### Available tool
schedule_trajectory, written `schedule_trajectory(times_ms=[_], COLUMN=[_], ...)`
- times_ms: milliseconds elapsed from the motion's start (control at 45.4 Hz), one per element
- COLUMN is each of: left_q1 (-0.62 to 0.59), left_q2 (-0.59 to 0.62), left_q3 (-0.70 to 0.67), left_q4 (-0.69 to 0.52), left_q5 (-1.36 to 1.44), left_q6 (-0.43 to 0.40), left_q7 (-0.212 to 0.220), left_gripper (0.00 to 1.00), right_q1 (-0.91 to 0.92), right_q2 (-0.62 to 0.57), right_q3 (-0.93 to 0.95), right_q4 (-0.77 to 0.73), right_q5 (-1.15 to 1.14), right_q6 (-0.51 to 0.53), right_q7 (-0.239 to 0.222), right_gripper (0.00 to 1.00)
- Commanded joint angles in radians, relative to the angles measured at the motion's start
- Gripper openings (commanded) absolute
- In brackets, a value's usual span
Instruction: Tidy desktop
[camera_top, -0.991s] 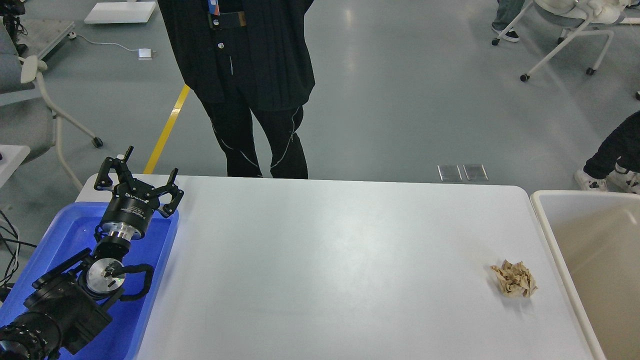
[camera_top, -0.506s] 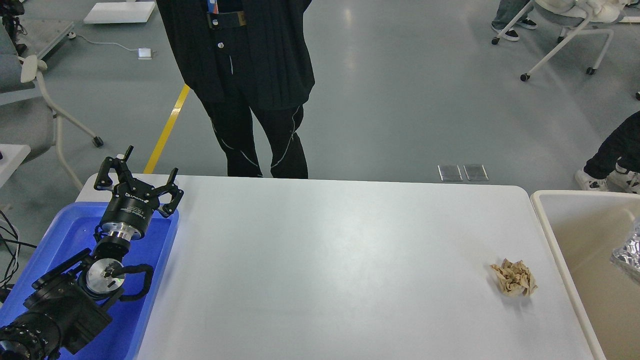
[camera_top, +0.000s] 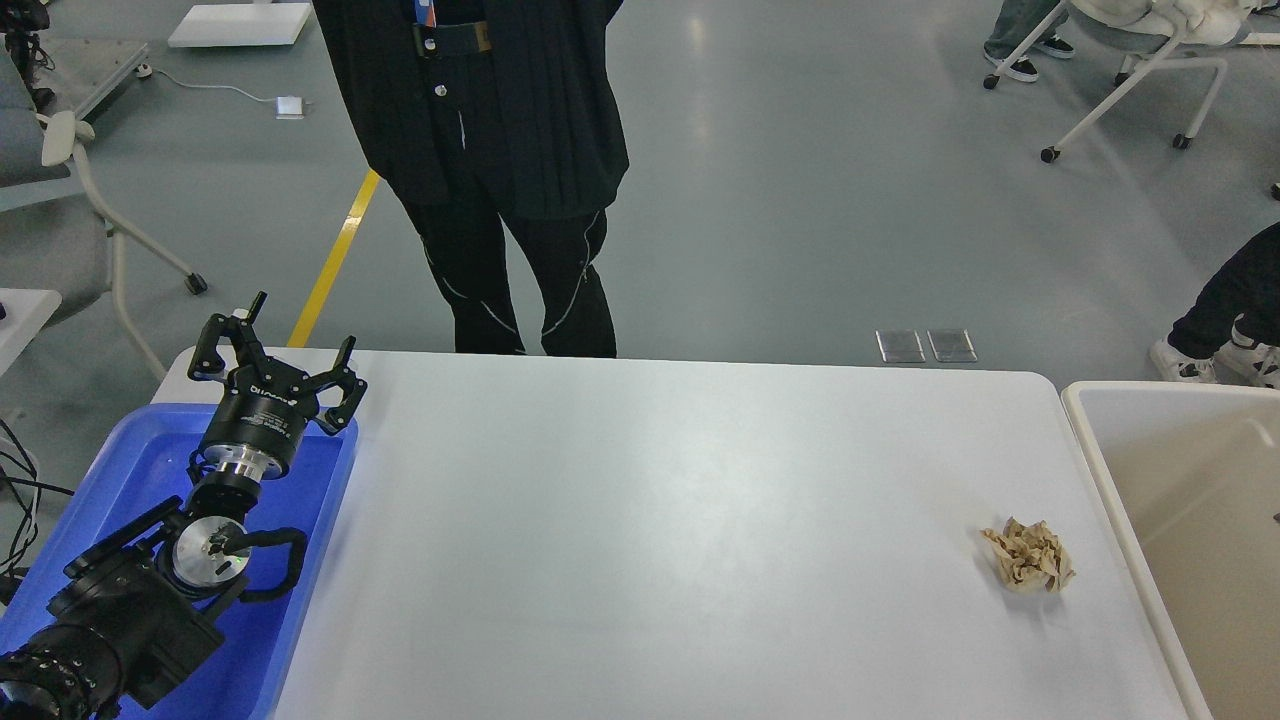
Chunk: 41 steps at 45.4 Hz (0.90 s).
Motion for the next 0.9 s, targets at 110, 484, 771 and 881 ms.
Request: schedule_trajectory(times_ms=[110,484,771,881], left_q1=[0.000,0.000,0.000,0.000], left_q2=[0.000,0.000,0.000,0.000], left_q3=[0.000,0.000,0.000,0.000], left_q4=[0.000,0.000,0.000,0.000], left_q5=[0.000,0.000,0.000,0.000], left_q6=[0.000,0.001,0.001,0.000], left_q7=[0.000,0.000,0.000,0.000], left_gripper=[1.00,1.00,1.00,1.00], right_q1=[0.178,0.243,0.226,0.183], right_q2=[-0.144,-0.351,-0.368,-0.348], right_q3=[0.431,0.717,0.961,1.008], right_q4=[0.156,0.585,0.910,1.013], right_q5=[0.022,0.022,0.022,0.023], right_q6=[-0.002,-0.007,-0.002,-0.005], right_q7=[-0.002,0.007,0.008,0.010], right_gripper=[0.99,0.99,0.99,0.99])
